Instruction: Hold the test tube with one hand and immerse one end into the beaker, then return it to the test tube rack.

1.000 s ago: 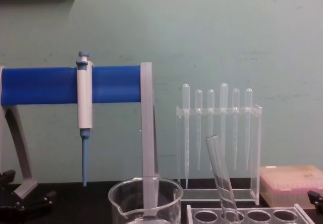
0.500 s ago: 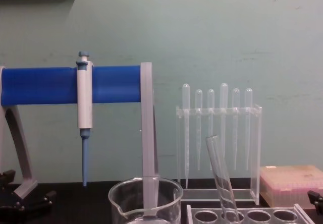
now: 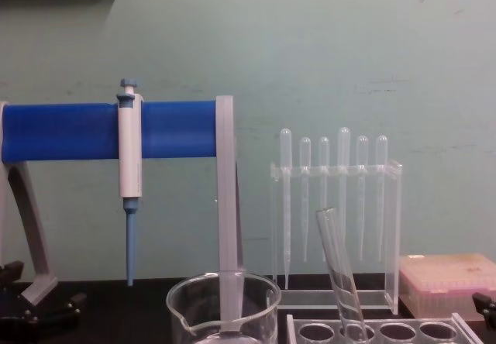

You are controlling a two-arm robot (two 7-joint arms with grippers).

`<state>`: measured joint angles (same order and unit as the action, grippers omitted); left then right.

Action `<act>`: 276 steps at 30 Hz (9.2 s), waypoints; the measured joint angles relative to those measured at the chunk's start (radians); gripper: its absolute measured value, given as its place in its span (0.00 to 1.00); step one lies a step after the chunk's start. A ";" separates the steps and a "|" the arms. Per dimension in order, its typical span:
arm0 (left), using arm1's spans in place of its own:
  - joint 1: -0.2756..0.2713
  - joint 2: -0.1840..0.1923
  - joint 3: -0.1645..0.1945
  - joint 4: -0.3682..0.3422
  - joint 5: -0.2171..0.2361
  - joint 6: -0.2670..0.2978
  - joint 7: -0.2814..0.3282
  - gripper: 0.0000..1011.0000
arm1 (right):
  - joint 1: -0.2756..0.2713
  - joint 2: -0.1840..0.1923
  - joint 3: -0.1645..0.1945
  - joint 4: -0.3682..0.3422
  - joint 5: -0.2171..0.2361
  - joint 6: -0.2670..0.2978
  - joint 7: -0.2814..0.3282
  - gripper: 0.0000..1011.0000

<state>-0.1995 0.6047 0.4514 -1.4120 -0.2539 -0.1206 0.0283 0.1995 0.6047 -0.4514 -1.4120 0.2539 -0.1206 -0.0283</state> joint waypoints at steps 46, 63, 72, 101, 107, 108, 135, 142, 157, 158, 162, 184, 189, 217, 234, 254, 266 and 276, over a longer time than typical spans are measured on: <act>0.000 0.000 0.000 0.000 0.000 0.000 0.000 0.99 | -0.002 -0.019 -0.010 -0.294 0.128 0.230 0.350 0.99; 0.000 0.000 0.000 0.000 0.000 0.000 0.000 0.99 | 0.076 -0.117 -0.025 -0.211 0.120 0.338 0.405 0.92; 0.000 0.000 0.000 0.000 0.000 0.000 0.000 0.99 | 0.089 -0.146 -0.015 -0.188 0.103 0.367 0.412 0.68; 0.000 0.000 0.000 0.000 0.000 0.000 0.000 0.99 | -0.007 -0.152 0.087 -0.331 0.147 0.313 0.394 0.23; 0.000 0.000 0.000 0.000 0.000 0.000 0.000 0.99 | -0.035 -0.142 0.113 -0.396 0.155 0.291 0.375 0.23; 0.000 0.000 0.000 0.000 0.000 0.000 0.000 0.99 | -0.036 -0.142 0.115 -0.401 0.155 0.289 0.374 0.23; 0.000 0.000 0.000 0.000 0.000 0.000 0.000 0.99 | -0.042 -0.141 0.118 -0.412 0.154 0.285 0.367 0.23; 0.000 0.000 0.000 0.000 0.000 0.000 0.000 0.99 | -0.042 -0.141 0.118 -0.412 0.154 0.285 0.367 0.23; 0.000 0.000 0.000 0.000 0.000 0.000 0.000 0.99 | -0.042 -0.141 0.118 -0.412 0.154 0.286 0.367 0.23; 0.000 0.000 0.000 0.000 0.000 0.000 0.000 0.99 | -0.042 -0.141 0.118 -0.412 0.154 0.286 0.367 0.23; 0.000 0.000 0.000 0.000 0.000 0.000 0.000 0.99 | -0.042 -0.141 0.118 -0.412 0.154 0.286 0.367 0.23; 0.000 0.000 0.000 0.000 0.000 0.000 0.000 0.99 | -0.042 -0.141 0.118 -0.412 0.154 0.286 0.367 0.23; 0.000 0.000 0.000 0.000 0.000 0.000 0.000 0.99 | -0.042 -0.141 0.118 -0.412 0.154 0.286 0.367 0.23; 0.000 0.000 0.000 0.000 0.000 0.000 0.000 0.99 | -0.042 -0.141 0.118 -0.412 0.154 0.286 0.367 0.23; 0.000 0.000 0.000 0.000 0.000 0.000 0.000 0.99 | -0.042 -0.141 0.118 -0.412 0.154 0.286 0.367 0.23; 0.000 0.000 0.000 0.000 0.000 0.000 0.000 0.99 | -0.042 -0.141 0.118 -0.412 0.154 0.286 0.367 0.23; 0.000 0.000 0.000 0.000 0.000 0.000 0.000 0.99 | -0.038 -0.141 0.117 -0.416 0.154 0.292 0.368 0.23; 0.000 0.000 0.000 0.000 0.000 0.000 0.000 0.99 | 0.048 -0.176 0.067 -0.425 0.150 0.330 0.382 0.23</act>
<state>-0.1996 0.6047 0.4514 -1.4120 -0.2539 -0.1205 0.0283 0.2471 0.4289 -0.3840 -1.8375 0.4037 0.2096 0.3539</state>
